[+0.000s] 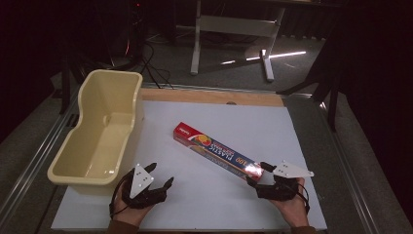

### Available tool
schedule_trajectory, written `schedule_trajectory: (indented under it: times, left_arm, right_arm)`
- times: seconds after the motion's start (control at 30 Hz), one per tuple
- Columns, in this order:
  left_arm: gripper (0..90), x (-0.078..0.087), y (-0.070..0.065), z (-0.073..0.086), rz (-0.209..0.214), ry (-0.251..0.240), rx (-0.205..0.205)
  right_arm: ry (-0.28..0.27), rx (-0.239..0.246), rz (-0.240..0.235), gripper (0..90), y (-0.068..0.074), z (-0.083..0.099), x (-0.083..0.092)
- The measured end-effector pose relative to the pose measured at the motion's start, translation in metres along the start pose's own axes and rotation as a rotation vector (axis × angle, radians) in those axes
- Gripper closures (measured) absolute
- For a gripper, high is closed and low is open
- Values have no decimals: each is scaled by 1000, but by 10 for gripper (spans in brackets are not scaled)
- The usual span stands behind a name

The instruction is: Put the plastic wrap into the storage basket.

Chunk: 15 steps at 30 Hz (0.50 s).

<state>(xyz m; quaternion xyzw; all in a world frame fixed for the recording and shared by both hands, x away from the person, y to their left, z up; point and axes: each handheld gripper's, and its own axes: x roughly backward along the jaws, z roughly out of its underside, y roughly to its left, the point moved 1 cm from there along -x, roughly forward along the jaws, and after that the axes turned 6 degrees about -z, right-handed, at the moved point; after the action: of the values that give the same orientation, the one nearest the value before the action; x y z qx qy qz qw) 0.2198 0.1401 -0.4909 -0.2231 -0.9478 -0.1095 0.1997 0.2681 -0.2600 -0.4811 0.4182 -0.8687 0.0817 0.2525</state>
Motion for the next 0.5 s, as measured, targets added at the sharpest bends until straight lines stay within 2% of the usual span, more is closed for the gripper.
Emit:
schedule_trajectory:
  times: [0.37,0.5]
  left_arm:
    - [245,0,3,1,-18,4,17]
    - [245,1,4,1,-26,-12,29]
  right_arm:
    - [44,38,-28,155,-2,-25,-23]
    - [65,60,-30,148,-3,-40,-31]
